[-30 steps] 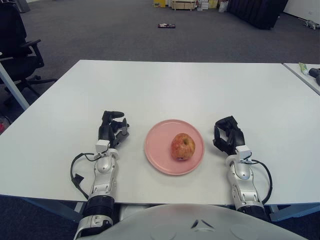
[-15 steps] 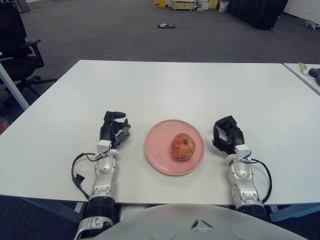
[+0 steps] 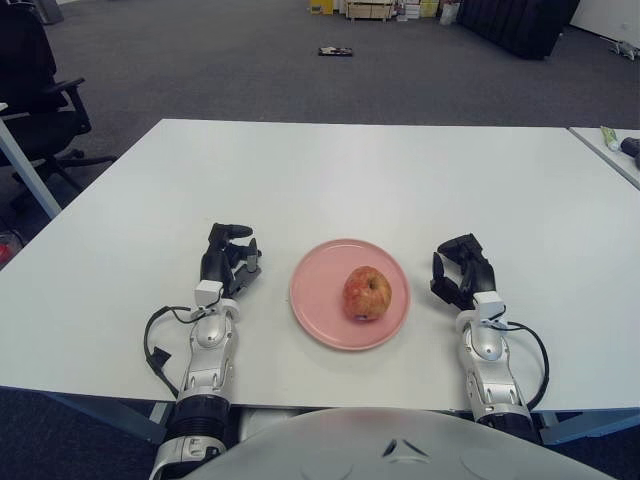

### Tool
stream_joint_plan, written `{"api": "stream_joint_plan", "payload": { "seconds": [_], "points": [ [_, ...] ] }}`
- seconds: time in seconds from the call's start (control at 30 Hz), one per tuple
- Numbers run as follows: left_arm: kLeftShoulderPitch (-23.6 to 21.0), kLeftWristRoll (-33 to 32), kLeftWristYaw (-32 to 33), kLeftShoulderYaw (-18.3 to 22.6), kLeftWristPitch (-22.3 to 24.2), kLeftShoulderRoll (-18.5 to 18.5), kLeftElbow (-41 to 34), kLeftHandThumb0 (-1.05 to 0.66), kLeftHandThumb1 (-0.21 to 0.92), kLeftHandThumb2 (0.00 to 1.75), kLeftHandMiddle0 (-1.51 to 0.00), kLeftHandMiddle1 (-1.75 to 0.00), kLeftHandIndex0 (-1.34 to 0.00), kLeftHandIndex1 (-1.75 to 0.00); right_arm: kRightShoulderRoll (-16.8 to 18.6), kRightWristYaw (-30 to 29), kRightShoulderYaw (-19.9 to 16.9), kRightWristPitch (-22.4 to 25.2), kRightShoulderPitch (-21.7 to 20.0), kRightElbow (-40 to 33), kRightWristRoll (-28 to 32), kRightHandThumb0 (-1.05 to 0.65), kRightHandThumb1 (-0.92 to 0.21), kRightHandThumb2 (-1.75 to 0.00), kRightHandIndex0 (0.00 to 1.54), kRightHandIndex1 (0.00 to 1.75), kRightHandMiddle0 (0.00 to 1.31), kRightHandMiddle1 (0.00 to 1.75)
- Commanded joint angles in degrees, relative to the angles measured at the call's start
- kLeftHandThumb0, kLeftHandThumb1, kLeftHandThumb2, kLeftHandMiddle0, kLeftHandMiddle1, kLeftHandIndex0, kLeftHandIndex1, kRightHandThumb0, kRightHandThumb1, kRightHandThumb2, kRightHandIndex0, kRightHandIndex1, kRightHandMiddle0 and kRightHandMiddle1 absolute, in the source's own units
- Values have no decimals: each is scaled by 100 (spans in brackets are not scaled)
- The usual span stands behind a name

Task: Put the apple into the plate.

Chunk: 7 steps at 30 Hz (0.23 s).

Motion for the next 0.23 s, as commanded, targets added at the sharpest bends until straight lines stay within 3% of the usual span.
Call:
{"api": "stream_joint_plan", "payload": {
  "seconds": [0.0, 0.2],
  "points": [
    [85, -48, -62, -2, 93, 17, 79, -37, 77, 75, -52, -158, -29, -175, -10, -99, -57, 182, 56, -36, -66, -39, -63, -92, 65, 131, 37, 175],
    [85, -77, -83, 17, 59, 12, 88, -37, 77, 74, -54, -157, -28, -175, -28, -118, -70, 217, 95, -121, -83, -39, -64, -92, 65, 131, 37, 175]
  ]
}}
